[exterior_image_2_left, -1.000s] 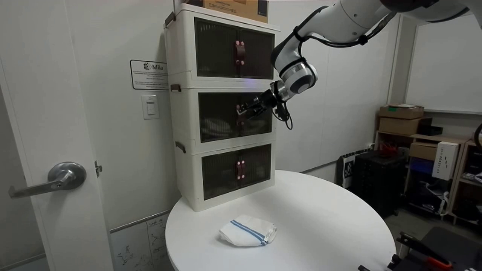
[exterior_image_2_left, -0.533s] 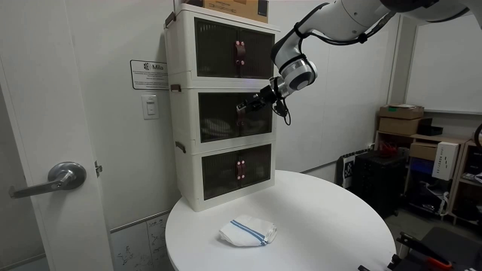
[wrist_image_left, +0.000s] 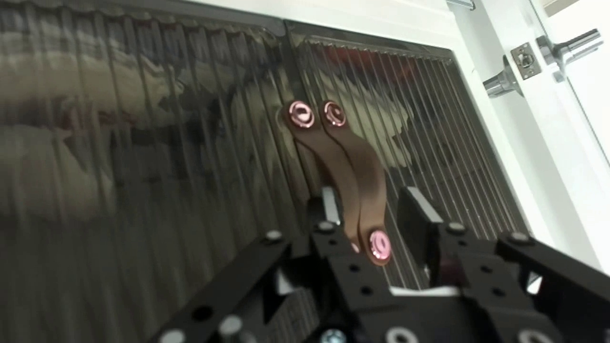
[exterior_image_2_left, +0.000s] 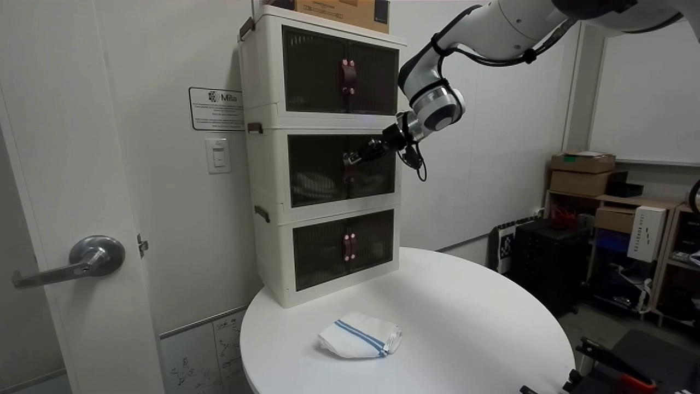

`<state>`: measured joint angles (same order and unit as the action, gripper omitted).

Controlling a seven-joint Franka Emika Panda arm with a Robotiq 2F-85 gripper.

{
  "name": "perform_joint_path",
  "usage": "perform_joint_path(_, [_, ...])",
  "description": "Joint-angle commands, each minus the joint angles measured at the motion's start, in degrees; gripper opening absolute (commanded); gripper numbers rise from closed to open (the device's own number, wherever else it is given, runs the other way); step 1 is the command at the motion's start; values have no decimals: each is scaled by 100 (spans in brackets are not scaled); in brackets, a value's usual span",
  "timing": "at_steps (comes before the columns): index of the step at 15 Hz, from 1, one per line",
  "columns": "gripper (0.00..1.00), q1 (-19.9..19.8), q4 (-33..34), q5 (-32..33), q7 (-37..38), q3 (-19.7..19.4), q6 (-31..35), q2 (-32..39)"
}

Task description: Open the cabinet doors in the middle

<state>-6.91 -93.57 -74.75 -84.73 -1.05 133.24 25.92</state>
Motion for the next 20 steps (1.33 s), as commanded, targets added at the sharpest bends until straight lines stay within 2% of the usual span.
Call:
perform_joint_path(1, [8,-13,-30,-41,-124,71,-96,-22])
perform_joint_path(5, [0,-32,-269,-25,-191,79,-136,-127])
perform_joint_path(9, [6,9,-593,-20,-182,65,-46,-319])
perform_joint_path(20, [4,-65,-1859,-385,-386,-123,79,-1067])
